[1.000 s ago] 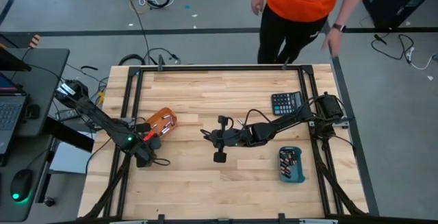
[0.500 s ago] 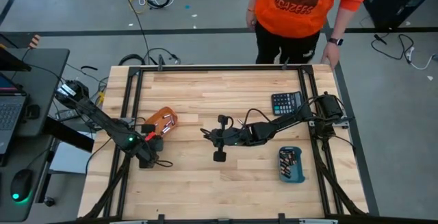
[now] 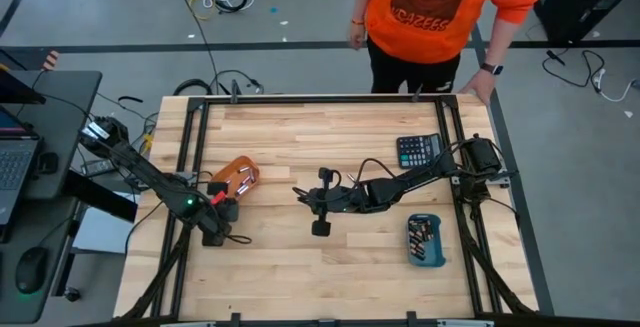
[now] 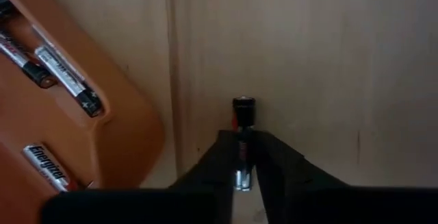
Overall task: Sort batteries
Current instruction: Put the silver battery into the orange bin
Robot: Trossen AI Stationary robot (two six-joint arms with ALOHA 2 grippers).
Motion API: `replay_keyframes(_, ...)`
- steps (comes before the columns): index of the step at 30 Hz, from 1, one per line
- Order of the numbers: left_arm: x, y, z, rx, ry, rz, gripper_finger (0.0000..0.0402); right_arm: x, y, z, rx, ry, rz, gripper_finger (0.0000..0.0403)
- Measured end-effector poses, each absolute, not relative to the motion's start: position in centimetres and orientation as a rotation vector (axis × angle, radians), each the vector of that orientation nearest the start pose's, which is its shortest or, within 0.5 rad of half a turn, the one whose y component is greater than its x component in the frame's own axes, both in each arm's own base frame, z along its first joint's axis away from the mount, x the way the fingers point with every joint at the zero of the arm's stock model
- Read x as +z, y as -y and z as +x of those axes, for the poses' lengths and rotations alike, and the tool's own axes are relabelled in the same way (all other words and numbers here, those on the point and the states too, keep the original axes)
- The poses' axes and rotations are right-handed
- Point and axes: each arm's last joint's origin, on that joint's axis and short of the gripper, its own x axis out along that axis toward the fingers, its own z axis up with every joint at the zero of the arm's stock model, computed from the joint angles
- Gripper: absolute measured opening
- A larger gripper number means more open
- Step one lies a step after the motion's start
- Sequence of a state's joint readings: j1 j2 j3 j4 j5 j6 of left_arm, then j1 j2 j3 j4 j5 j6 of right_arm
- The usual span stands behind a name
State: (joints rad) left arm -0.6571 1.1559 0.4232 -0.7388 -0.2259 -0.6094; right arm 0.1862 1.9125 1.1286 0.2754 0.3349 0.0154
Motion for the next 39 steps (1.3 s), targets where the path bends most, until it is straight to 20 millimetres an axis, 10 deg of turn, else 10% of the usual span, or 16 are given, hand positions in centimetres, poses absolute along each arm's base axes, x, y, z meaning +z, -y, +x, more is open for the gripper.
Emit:
replay_keyframes(10,13.6,8.7,12.3,0.081,-1.348,0.066,0.0007,17.5,-6.8,40.2,-0.128,-0.492,-0.112,0.0000)
replay_keyframes(24,19.2,10.8,15.2,0.074,-1.136,0.072,0.0003,17.3,-7.0,40.0,-0.125,-0.521,-0.109,0.0000)
replay_keyframes(32,23.7,8.1,15.1,0.343,-1.090,0.015,0.0003,17.0,-6.9,39.8,-0.138,-0.559,-0.074,0.0000)
replay_keyframes(39,22.9,3.7,14.5,0.587,-1.087,0.001,0.0004,16.9,-6.9,39.8,-0.146,-0.558,-0.047,0.0000)
